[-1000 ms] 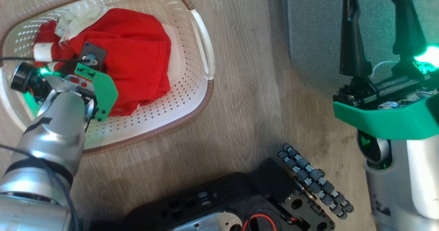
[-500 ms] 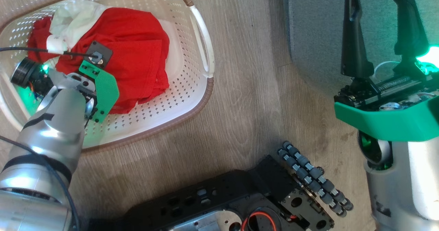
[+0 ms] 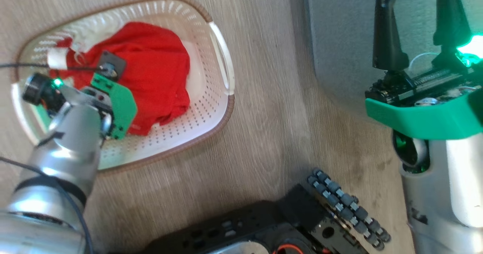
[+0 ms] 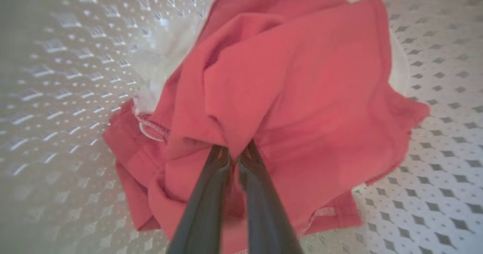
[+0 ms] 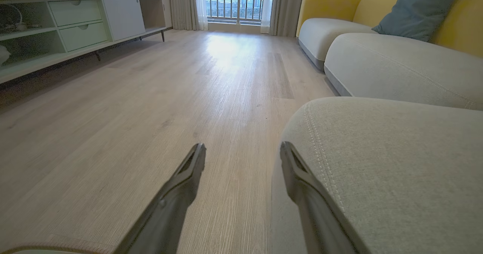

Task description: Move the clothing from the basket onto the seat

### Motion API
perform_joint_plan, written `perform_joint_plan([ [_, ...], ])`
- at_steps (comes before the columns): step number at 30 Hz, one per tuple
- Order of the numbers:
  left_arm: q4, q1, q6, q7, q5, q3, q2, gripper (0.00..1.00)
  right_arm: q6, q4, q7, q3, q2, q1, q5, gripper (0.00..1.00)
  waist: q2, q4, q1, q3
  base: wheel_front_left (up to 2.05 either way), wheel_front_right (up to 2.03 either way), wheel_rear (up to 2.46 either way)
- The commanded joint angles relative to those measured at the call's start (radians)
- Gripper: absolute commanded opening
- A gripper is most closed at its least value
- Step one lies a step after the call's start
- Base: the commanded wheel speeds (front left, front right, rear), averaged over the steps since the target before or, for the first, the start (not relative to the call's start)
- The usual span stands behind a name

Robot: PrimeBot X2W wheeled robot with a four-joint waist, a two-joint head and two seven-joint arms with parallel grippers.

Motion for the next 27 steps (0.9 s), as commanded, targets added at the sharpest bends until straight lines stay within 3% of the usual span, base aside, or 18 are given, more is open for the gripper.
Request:
perform_joint_plan([
  [1, -0.008, 0.060, 0.001, -0.026, -0.011, 0.013, 0.009, 0.00, 0.000, -0.016, -0.006, 0.014, -0.002, 0.026, -0.005, 1.00, 0.0000, 0.019, 0.0000, -0.069, 0.00, 0.00, 0.00],
  [15, -0.056, 0.200, 0.017, -0.166, -0.111, 0.057, -0.077, 0.00, 0.000, 0.102, -0.006, -0.008, -0.002, 0.086, -0.054, 1.00, 0.0000, 0.132, 0.0000, -0.440, 0.00, 0.00, 0.00],
  [27, -0.453, 0.384, 0.043, -0.167, -0.186, 0.165, -0.063, 0.00, 0.000, 0.168, -0.006, -0.023, -0.002, 0.179, -0.071, 1.00, 0.0000, 0.196, 0.0000, -0.656, 0.00, 0.00, 0.00],
])
